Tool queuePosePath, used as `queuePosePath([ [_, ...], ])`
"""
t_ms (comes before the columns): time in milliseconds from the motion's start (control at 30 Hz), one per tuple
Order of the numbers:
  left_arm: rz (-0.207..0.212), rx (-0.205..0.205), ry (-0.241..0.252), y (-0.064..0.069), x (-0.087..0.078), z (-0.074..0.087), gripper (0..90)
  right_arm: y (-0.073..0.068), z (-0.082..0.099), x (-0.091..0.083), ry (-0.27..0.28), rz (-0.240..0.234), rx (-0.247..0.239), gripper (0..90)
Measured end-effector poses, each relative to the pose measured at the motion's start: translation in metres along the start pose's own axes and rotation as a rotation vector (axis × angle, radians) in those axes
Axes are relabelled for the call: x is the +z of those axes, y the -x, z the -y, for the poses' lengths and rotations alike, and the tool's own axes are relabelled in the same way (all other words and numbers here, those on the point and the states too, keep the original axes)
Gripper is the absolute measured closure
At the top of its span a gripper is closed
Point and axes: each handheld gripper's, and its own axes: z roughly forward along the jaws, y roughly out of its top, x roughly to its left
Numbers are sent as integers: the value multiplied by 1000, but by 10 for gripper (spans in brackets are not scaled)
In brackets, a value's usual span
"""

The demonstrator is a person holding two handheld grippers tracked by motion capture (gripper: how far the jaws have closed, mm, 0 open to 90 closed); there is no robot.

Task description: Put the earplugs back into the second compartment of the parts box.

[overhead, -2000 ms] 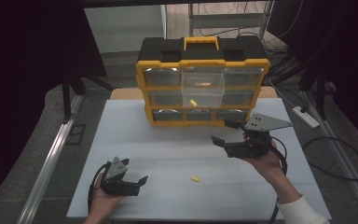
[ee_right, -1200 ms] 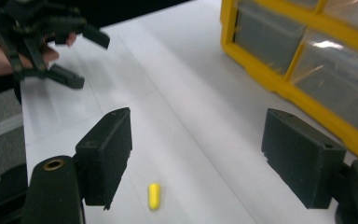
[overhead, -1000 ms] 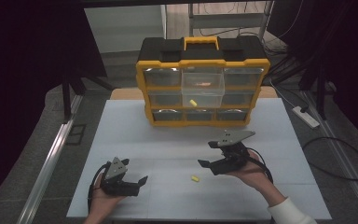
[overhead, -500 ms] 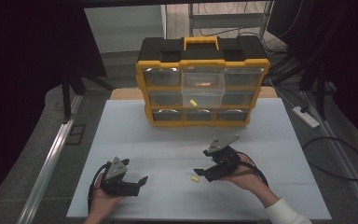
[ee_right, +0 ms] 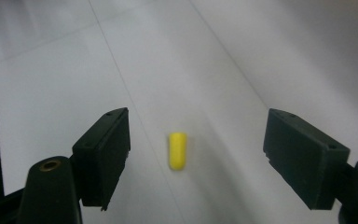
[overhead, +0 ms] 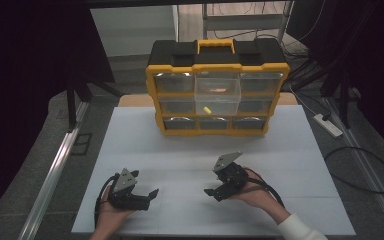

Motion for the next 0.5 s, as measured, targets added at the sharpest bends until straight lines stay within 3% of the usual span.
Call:
queuePosePath([
  [500,2,1,-2,0,0,0,43,-8,7,25,-80,14,-43,265],
])
